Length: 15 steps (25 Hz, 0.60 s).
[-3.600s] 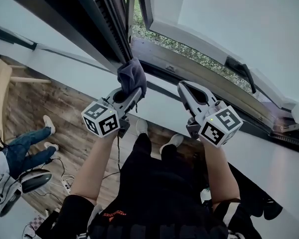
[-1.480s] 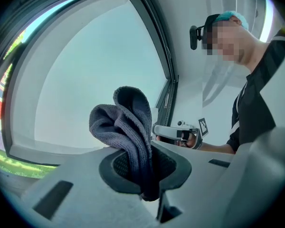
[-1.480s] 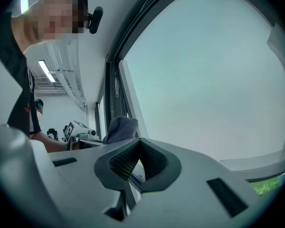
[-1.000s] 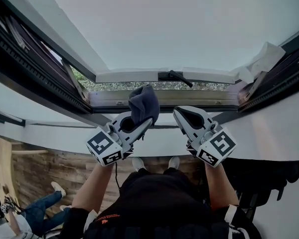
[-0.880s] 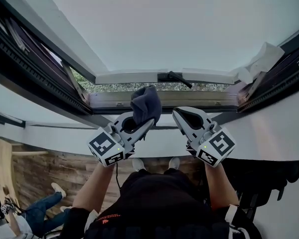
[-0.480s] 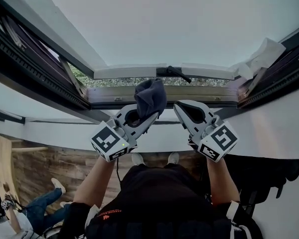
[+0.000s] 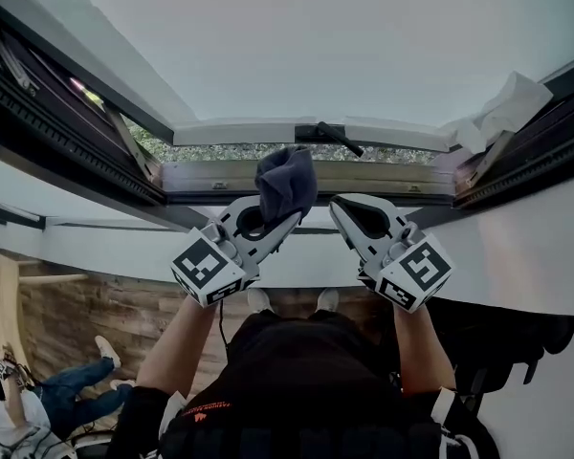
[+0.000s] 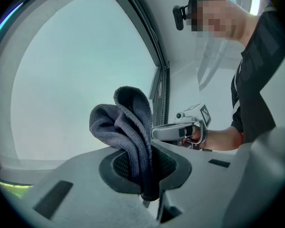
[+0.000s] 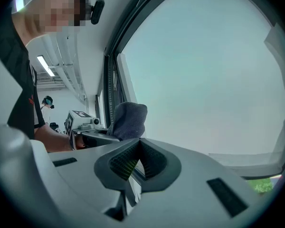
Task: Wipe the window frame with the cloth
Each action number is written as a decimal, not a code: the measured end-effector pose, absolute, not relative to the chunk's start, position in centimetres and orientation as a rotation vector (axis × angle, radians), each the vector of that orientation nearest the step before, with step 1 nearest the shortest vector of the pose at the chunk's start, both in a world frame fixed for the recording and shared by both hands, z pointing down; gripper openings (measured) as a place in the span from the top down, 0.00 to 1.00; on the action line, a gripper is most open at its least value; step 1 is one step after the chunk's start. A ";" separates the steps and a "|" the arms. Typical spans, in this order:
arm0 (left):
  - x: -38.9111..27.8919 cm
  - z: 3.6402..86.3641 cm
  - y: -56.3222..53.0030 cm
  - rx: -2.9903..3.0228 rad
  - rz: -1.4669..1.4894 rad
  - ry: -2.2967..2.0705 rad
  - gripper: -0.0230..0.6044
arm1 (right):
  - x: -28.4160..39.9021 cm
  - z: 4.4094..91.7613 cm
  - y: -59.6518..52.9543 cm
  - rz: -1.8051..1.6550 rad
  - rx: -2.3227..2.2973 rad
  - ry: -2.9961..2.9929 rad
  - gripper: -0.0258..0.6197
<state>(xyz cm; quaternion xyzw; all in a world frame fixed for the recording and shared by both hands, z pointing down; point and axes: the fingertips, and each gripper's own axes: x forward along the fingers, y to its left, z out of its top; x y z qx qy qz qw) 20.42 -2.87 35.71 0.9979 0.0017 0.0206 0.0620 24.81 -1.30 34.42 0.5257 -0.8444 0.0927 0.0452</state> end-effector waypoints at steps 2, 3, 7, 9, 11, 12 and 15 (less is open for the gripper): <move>20.5 35.9 -2.9 3.012 0.064 0.011 0.88 | 24.7 34.6 -1.4 0.286 1.602 -2.577 0.96; 20.4 36.0 -2.9 3.009 0.062 0.009 0.88 | 24.7 34.6 -1.5 0.286 1.601 -2.575 0.96; 20.5 36.2 -3.0 3.003 0.054 0.008 0.88 | 24.8 34.9 -1.6 0.292 1.611 -2.565 0.96; 20.6 36.2 -2.9 3.000 0.061 0.009 0.88 | 24.9 35.0 -1.6 0.302 1.610 -2.567 0.96; 20.9 36.3 -2.8 2.997 0.070 -0.001 0.88 | 25.1 35.1 -1.5 0.310 1.600 -2.572 0.96; 21.0 36.4 -2.9 2.996 0.073 -0.008 0.88 | 25.2 35.1 -1.4 0.314 1.595 -2.574 0.96; 21.1 36.9 -3.2 2.988 0.079 -0.030 0.88 | 25.6 35.5 -1.4 0.324 1.589 -2.571 0.96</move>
